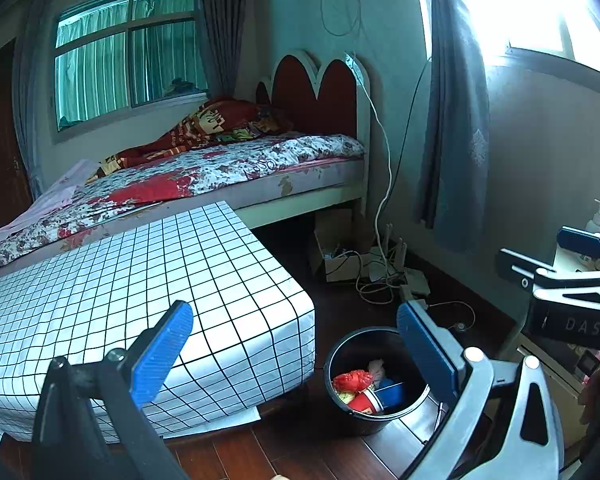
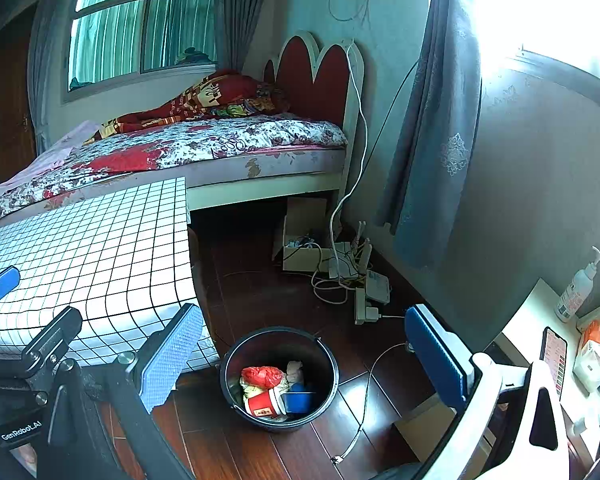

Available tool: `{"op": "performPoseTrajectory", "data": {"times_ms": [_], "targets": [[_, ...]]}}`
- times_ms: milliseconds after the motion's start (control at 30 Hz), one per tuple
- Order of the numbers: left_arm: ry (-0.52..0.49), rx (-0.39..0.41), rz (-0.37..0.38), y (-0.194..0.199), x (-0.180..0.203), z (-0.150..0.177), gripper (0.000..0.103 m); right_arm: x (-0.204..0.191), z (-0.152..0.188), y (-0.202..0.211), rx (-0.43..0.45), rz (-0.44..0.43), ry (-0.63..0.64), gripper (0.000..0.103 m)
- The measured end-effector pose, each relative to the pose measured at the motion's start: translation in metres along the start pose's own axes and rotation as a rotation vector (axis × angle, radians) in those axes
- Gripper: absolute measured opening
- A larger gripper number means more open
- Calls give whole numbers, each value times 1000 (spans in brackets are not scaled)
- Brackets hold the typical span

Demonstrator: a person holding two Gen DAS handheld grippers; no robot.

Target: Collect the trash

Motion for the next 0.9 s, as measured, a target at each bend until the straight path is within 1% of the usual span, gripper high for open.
{"op": "performPoseTrajectory", "data": {"times_ms": [900], "targets": [[-4,-3,4,-4,6,-2,102,4,-2,-3,2,3,7,102]]}}
Point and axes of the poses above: each gripper's, at about its wrist camera, not at the fingertips, and y roughly against the way its jaws point, x to its right, z to its underside, the point moved 9 cm from there along -y, roughly the way its jaws point, and after that the axes turned 14 degrees about z, right-handed, at the moved point
